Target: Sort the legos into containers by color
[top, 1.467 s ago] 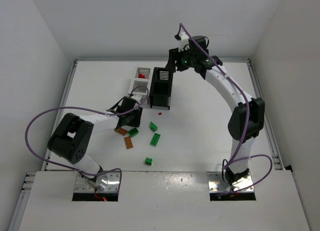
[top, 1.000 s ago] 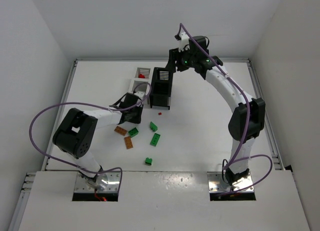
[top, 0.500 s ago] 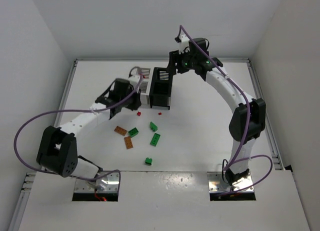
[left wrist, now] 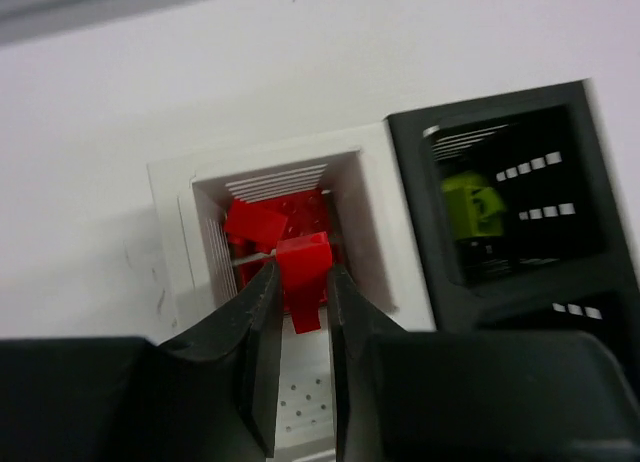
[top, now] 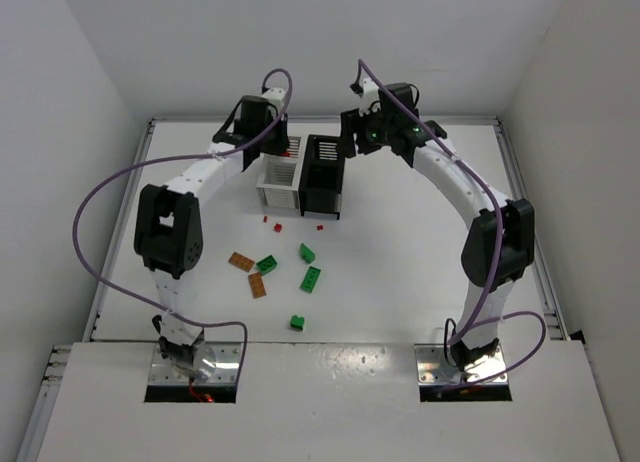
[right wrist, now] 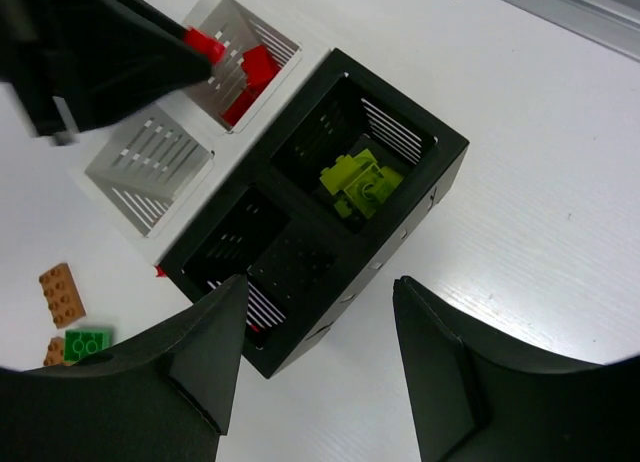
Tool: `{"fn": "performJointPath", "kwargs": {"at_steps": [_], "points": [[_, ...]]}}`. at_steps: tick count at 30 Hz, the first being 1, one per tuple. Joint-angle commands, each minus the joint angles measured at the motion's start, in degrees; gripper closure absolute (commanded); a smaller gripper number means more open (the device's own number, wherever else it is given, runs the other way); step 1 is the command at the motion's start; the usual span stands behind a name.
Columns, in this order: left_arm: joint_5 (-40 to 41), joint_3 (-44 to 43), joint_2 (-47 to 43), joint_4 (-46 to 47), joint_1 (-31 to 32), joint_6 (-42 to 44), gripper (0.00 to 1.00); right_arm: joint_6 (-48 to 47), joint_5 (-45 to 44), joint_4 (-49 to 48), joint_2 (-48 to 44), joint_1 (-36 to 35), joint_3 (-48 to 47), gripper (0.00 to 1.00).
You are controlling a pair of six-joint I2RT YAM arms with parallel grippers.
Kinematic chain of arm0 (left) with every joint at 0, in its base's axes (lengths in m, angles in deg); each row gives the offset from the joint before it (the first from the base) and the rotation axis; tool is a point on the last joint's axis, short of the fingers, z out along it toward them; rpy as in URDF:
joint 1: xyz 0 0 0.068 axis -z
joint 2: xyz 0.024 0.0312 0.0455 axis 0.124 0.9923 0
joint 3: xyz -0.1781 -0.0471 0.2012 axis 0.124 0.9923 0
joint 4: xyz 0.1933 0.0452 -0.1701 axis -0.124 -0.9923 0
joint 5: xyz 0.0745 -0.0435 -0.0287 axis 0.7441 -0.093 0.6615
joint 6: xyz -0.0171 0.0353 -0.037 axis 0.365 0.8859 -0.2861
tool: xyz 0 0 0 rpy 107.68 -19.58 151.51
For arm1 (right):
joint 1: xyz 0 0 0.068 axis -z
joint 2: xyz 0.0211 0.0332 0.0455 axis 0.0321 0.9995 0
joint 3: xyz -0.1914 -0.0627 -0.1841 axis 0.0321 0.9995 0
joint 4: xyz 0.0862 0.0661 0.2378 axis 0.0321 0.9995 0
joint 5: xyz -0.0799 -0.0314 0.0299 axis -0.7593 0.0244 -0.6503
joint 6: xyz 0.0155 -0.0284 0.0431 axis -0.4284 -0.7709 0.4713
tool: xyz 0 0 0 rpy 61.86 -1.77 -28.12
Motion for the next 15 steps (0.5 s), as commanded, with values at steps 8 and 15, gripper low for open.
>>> {"fn": "performJointPath", "kwargs": {"at_steps": [8,15], "points": [[0.23,-6.47,6.32,-0.91,-1.88,-1.95,0.86,-4.65,7.98,-1.13,-3.11,0.21,3.14,0.43],[-3.11,-8.24,6.42,-1.43,-3.63,-4.32,0.41,-14.49,14.94,1.24,-3.73,-4.0,7.63,0.48]]}}
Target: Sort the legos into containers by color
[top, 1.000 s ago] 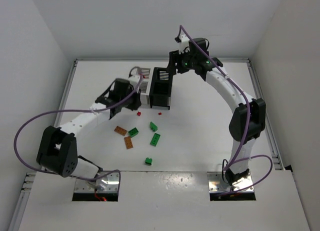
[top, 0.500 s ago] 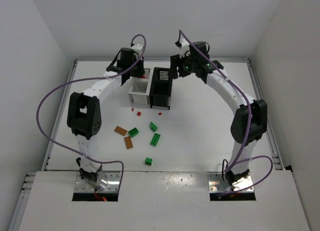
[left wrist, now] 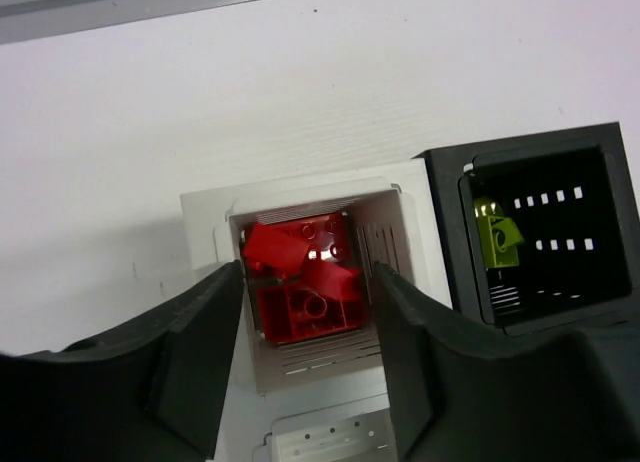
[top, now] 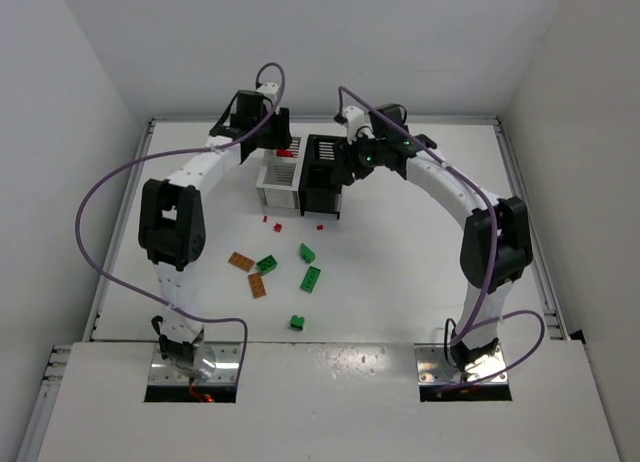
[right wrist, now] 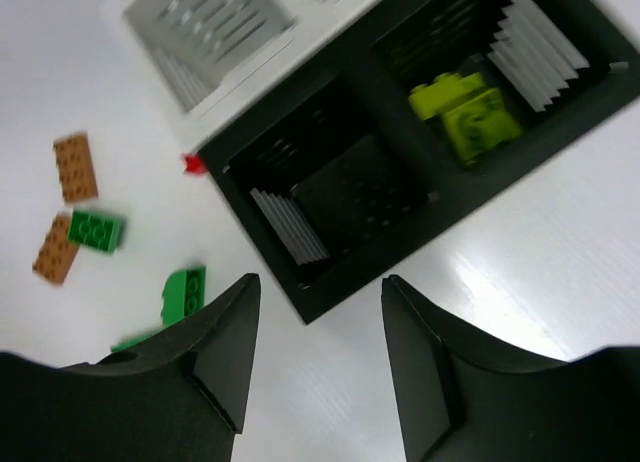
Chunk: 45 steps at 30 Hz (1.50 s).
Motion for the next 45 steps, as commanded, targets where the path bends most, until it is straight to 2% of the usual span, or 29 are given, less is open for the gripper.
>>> {"fn": "performJointPath", "kwargs": {"at_steps": [1,7,12,15,18,24,29,36,45], "points": [[-2.2,-2.34,-0.6,0.86,-2.04,-2.88,0.39,-8.35,5.61,1.39,-3.27,-3.48,0.59,0.48],[-3.69,-3.65,-5.6,0.86,-4.32,-4.03,0.36,-12.06,3.94,6.84,-0.46,-12.27,-2.04,0.49],[-5.61,2.47,-13.94,0.86,-11.0,-6.92,0.36,-12.86,-0.88,7.56,5.95,-21.32,-4.06,0.51],[-7.38,8.01,-19.83,0.34,-15.3,-7.46,0.36,-9.61,-1.42,9.58,11.47,-22.73,-8.01,0.51],[-8.52,13.28,-25.01,0.33,-18.99,-7.46,0.36,-7.94,-5.62,9.5,13.95,-23.44,-9.34,0.51],[-11.42,18.13,-28.11,0.33,-24.09,-8.86,0.36,-6.88,-10.91,8.7,19.67,-24.5,-11.89,0.46],[-12.74,20.16,-28.64,0.33,-24.63,-9.91,0.36,-6.88,-13.72,7.47,20.81,-24.5,-12.59,0.42],[-12.74,21.39,-28.64,1.48,-24.63,-10.45,0.36,-7.4,-14.43,5.27,23.36,-24.5,-12.59,0.42],[-12.74,21.92,-28.64,1.48,-25.16,-10.45,0.36,-9.16,-17.15,5.27,28.9,-25.03,-17.77,0.42]]}}
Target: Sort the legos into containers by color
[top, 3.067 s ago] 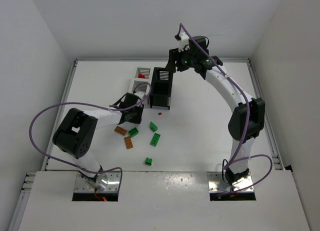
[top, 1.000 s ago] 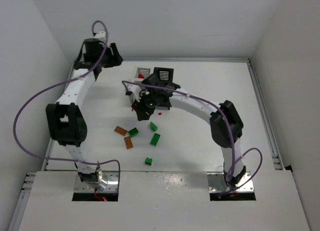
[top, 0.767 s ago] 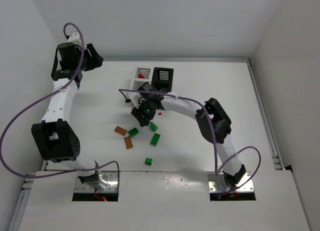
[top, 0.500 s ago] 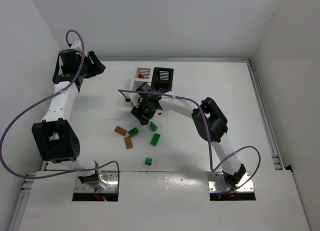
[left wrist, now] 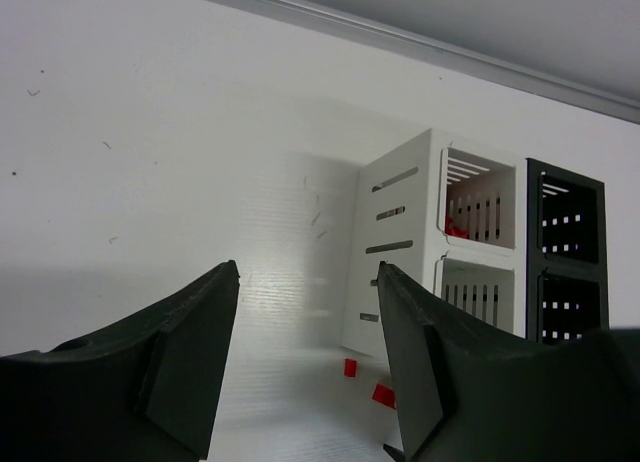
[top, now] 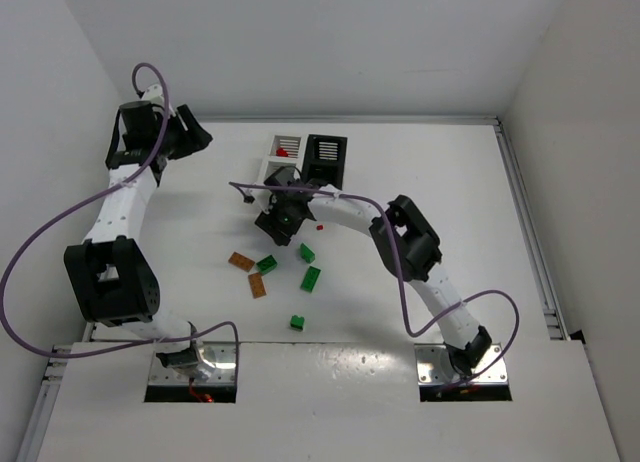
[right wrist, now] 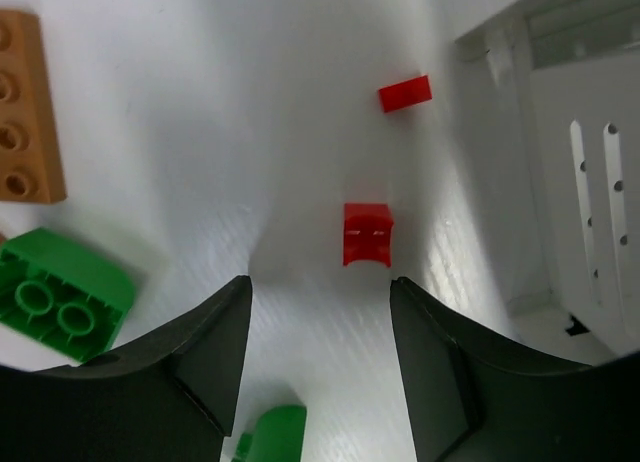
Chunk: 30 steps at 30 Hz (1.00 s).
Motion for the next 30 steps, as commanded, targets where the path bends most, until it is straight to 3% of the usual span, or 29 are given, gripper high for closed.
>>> {"fn": "performJointPath", "kwargs": {"at_steps": [1,12,15,22,26,30], "points": [[-1.35,0.44,-0.86,1.94,-1.37,-1.01,0.36,-0.88,-1.9,-0.92,2.23,-0.44,-2.65,0.42],[-1.89,0.96,-0.86,1.94,-1.91,-1.53,0.36,-1.41,-1.37,-0.12,6.8,-0.44,-8.09,0.42],[-1.89,0.96,-0.86,1.94,-1.91,-1.53,0.36,-1.93,-1.37,0.58,6.81,-0.44,-8.63,0.5],[-1.89,1.49,-0.86,1.94,-2.43,-1.53,0.38,-0.53,0.56,0.58,2.16,-0.44,-3.01,0.82],[-0.74,2.81,-3.22,2.46,-2.43,1.8,0.38,2.19,3.81,1.28,-5.57,-0.44,-0.37,0.93],[-0.74,6.14,-4.9,2.64,-2.43,4.34,0.36,5.27,3.73,0.75,-12.52,0.61,-6.76,0.96]]}}
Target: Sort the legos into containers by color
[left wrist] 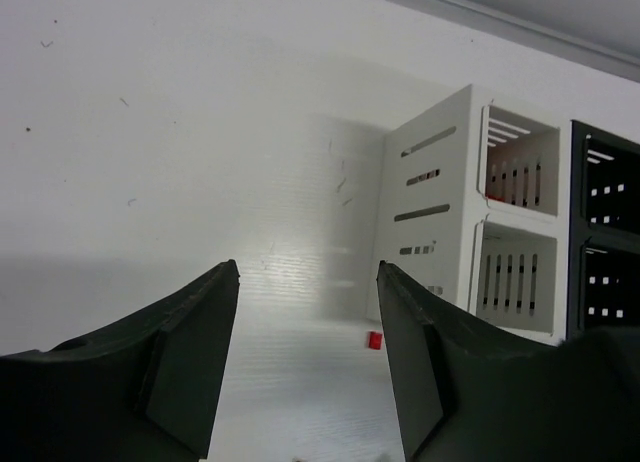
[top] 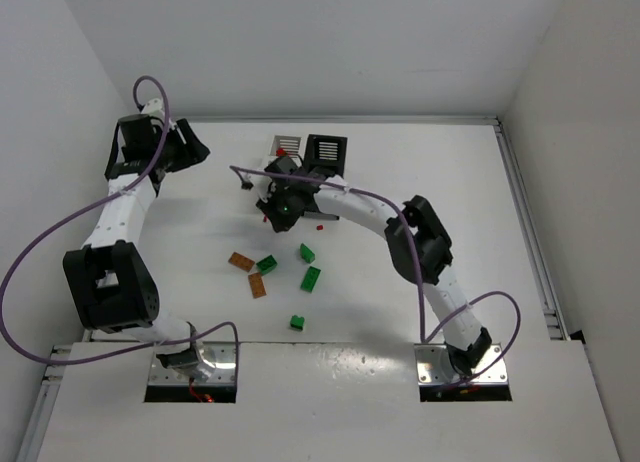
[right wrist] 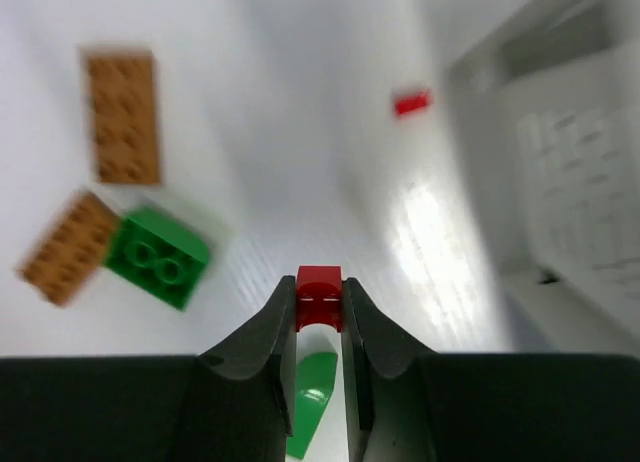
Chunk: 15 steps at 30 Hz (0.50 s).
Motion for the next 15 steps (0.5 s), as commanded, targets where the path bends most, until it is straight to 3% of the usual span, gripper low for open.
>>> {"fn": "performJointPath", "kwargs": {"at_steps": [1,2,5,9,15], "points": [[0.07,2.01,-3.3,1.09,-0.73,3.33,0.36,4.0,0.6,-2.17,-9.27,1.62,-8.95,0.97],[-0.8,2.02,-3.3,0.39,-0.73,4.46,0.36,4.01,-2.27,-0.87,-8.31,2.15,-14.81,0.97],[-0.81,6.49,-4.35,-0.85,-0.73,9.65,0.36,4.01,-6.5,-1.73,-5.76,4.26,-20.74,0.99],[-3.89,14.05,-8.66,0.55,0.41,15.8,0.39,6.63,-11.17,-7.78,-4.88,6.02,-21.38,1.0],[-6.78,24.69,-14.2,5.3,3.04,15.2,0.39,8.93,-12.25,-14.74,-2.69,9.01,-19.08,1.0]]}}
